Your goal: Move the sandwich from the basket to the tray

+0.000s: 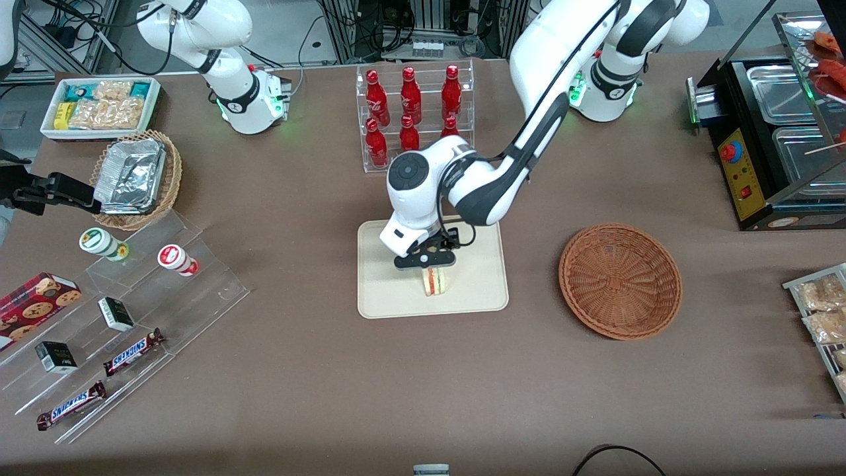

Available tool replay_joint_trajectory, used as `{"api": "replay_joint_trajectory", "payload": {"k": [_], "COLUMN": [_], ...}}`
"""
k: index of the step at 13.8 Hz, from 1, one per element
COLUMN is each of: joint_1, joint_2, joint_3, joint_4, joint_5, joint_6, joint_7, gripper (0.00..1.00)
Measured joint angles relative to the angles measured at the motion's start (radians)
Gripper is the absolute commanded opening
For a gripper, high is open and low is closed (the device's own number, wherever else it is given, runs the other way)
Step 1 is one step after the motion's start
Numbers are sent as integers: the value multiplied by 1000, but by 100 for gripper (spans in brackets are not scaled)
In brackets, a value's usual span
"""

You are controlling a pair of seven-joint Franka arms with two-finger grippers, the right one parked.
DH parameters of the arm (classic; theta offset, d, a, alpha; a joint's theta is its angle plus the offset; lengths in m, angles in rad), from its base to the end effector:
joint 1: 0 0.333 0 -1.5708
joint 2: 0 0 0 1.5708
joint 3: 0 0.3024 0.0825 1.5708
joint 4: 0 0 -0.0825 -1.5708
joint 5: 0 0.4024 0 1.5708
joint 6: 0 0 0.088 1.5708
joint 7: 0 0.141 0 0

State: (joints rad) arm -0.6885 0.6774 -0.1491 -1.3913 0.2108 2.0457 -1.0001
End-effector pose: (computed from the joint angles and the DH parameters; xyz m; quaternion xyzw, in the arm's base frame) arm 0.5158 -0.5207 0.2585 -0.9977 -0.0481 -0.0327 0.0340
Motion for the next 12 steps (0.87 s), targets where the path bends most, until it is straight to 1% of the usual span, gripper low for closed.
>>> {"api": "replay_joint_trajectory", "payload": {"k": [2, 5, 7, 10, 12], "joint_1": [46, 138, 207, 331, 420], "joint_2": [-92, -220, -288, -389, -454], "joint_3": [3, 6, 8, 10, 12], "joint_4": [5, 4, -12, -41, -52], "joint_5": [-34, -65, -82, -141, -154], "joint_6": [-91, -226, -266, -362, -453], "joint_7": [0, 3, 39, 212, 357], "gripper": [100, 100, 100, 100, 100]}}
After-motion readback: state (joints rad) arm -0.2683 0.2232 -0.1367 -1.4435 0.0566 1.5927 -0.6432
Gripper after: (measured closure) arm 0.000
